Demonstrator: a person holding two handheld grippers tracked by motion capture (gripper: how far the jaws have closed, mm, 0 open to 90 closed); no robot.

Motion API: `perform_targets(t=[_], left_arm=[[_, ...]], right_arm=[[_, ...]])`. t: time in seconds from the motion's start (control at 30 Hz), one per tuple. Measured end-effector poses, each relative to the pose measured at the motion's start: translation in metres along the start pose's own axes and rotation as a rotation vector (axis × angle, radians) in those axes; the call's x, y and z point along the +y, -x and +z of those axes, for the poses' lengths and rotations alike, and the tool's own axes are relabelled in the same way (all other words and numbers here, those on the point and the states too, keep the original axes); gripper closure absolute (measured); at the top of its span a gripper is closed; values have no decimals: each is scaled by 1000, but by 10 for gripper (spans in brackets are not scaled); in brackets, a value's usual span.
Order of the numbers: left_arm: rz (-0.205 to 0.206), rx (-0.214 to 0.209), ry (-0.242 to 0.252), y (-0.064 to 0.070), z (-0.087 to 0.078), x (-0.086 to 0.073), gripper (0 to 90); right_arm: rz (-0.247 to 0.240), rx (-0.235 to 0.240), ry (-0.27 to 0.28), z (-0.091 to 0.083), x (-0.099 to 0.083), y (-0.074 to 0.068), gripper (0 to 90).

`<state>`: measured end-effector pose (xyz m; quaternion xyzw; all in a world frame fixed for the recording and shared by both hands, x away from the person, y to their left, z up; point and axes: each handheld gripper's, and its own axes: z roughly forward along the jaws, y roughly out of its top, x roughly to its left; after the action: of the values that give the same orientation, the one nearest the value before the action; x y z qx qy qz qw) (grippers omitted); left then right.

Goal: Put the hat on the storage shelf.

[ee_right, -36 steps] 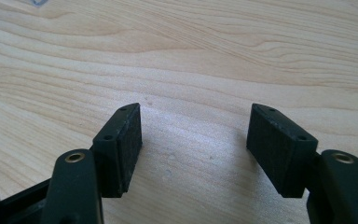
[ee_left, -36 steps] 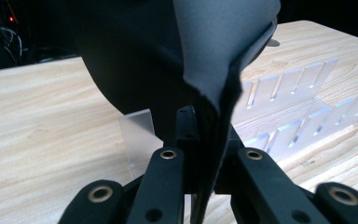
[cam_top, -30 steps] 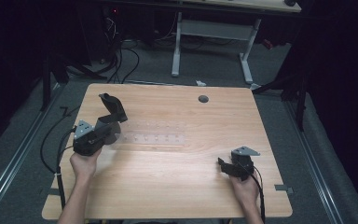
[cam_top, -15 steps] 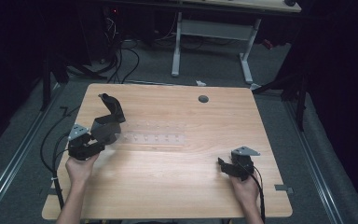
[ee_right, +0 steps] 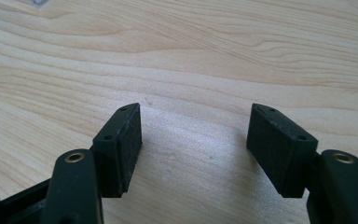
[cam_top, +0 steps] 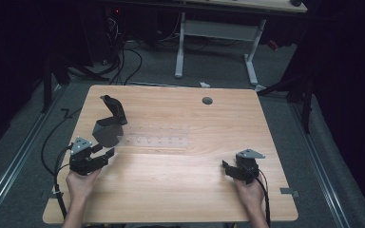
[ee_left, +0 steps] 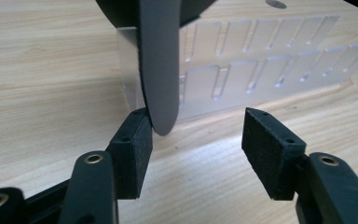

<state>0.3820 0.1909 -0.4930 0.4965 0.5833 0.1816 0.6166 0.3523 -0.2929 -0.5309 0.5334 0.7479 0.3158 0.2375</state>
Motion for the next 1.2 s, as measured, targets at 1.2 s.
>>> perform_targets(t=[1.2], left_arm=[[38,-102,-115,43,-5,-48,416]], right_arm=[[-3,0,1,0,0,0,359]])
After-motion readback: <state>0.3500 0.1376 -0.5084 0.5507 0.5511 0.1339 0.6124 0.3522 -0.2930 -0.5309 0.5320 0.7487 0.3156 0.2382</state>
